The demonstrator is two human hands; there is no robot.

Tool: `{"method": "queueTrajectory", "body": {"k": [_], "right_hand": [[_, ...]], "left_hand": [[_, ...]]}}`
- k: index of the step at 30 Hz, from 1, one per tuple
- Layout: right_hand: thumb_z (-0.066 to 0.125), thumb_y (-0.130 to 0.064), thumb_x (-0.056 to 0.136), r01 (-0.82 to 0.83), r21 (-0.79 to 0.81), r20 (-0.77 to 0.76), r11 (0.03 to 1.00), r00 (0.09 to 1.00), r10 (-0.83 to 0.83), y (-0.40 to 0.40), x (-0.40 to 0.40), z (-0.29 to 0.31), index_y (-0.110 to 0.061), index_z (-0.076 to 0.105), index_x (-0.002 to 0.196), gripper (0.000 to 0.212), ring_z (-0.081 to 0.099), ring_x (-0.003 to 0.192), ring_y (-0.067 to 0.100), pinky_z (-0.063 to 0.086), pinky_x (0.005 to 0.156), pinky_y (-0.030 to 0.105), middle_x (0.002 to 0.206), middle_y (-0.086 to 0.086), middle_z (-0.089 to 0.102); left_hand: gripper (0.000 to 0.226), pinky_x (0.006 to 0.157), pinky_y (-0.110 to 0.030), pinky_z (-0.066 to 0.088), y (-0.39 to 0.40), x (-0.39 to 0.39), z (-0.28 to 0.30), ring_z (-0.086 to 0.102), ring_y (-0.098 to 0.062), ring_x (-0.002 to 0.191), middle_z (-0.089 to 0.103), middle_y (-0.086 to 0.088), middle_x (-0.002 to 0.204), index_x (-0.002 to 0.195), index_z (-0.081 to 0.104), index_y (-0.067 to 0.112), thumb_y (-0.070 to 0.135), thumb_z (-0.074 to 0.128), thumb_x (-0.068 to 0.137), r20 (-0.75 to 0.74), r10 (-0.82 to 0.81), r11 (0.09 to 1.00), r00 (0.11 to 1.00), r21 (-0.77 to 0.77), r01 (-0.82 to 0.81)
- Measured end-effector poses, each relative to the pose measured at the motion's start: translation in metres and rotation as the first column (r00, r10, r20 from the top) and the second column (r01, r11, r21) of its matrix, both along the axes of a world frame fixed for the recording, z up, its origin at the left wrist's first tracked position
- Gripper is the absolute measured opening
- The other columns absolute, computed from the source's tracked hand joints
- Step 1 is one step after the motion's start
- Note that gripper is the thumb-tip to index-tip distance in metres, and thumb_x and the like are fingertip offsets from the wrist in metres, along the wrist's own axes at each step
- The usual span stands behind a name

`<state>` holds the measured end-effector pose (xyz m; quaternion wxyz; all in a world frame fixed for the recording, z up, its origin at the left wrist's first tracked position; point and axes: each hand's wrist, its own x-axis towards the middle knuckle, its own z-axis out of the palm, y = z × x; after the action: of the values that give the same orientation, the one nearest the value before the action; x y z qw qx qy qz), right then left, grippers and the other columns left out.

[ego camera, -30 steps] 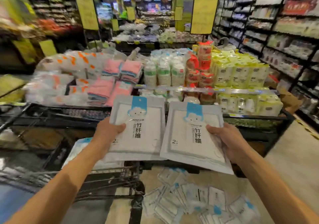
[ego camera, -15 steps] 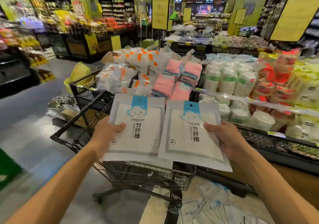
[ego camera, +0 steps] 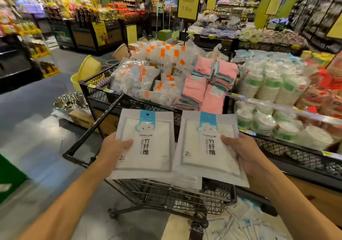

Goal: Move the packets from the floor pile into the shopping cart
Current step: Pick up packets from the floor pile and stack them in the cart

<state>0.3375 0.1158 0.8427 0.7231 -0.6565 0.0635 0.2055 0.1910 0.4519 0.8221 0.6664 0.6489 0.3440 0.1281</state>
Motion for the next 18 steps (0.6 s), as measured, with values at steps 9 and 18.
{"method": "queueTrajectory", "body": {"k": [9, 18], "right_hand": [[0.069, 0.002, 0.093, 0.04, 0.01, -0.113, 0.999, 0.993, -0.038, 0.033, 0.097, -0.057, -0.007, 0.064, 0.122, 0.03, 0.075, 0.101, 0.038, 0.056, 0.095, 0.059, 0.109, 0.017, 0.077], [0.072, -0.006, 0.093, 0.068, -0.13, -0.191, 0.989, 0.977, -0.092, 0.047, 0.169, -0.138, -0.011, 0.062, 0.124, 0.033, 0.077, 0.094, 0.033, 0.062, 0.083, 0.055, 0.108, 0.011, 0.078]], "left_hand": [[0.029, 0.084, -0.056, 0.06, 0.037, 0.089, -0.042, 0.074, -0.034, 0.093, 0.077, -0.011, 0.104, 0.118, 0.066, 0.012, 0.001, 0.068, 0.092, -0.112, 0.029, 1.0, 0.993, -0.006, -0.03], [0.028, 0.073, -0.043, 0.058, 0.065, 0.164, -0.117, 0.071, -0.036, 0.093, 0.074, -0.011, 0.103, 0.114, 0.066, 0.011, -0.002, 0.066, 0.089, -0.241, 0.039, 0.999, 0.97, -0.007, -0.042]]}}
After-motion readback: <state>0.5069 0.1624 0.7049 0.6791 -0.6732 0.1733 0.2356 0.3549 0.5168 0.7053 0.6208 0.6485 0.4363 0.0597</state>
